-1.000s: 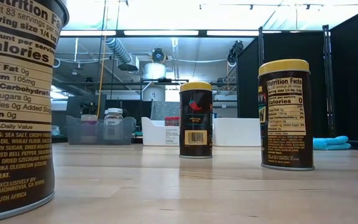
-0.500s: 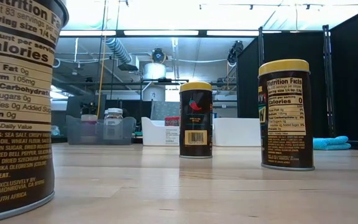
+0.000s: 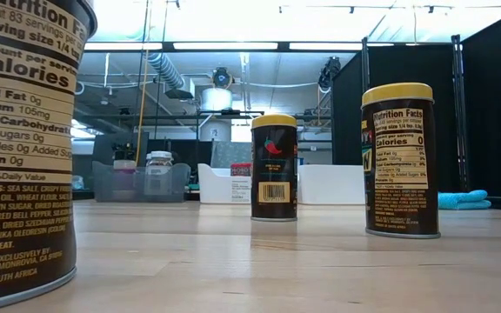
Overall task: Sort spices by type
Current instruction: Put the brown seasoning bottle into the top black bin
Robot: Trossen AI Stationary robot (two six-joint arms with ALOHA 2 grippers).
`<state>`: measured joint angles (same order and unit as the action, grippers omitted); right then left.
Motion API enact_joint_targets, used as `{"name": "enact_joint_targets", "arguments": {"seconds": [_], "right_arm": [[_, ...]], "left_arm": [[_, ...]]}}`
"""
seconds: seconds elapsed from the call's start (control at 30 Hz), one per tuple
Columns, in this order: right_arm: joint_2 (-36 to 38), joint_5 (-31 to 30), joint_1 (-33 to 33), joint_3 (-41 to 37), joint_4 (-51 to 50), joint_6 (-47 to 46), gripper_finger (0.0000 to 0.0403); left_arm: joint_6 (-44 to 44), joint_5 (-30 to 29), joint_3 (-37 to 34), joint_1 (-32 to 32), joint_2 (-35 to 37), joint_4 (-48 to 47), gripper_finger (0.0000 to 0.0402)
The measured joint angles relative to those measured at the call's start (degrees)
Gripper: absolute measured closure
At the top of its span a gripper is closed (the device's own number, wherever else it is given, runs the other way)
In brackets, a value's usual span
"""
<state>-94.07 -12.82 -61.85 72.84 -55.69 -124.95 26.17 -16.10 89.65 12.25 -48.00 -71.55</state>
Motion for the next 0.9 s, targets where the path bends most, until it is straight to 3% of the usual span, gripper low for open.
{"name": "enact_joint_targets", "arguments": {"seconds": [0.37, 0.9], "right_arm": [[-6.3, 5.1, 1.8, 0.0, 3.5, 0.0, 0.0207], [-8.1, 5.9, 3.2, 0.0, -0.1, 0.0, 0.0206]], "left_arm": [[-0.2, -0.4, 0.0, 0.0, -0.1, 1.3, 0.01], [-0.3, -0.5, 0.0, 0.0, -2.7, 1.4, 0.01]]}}
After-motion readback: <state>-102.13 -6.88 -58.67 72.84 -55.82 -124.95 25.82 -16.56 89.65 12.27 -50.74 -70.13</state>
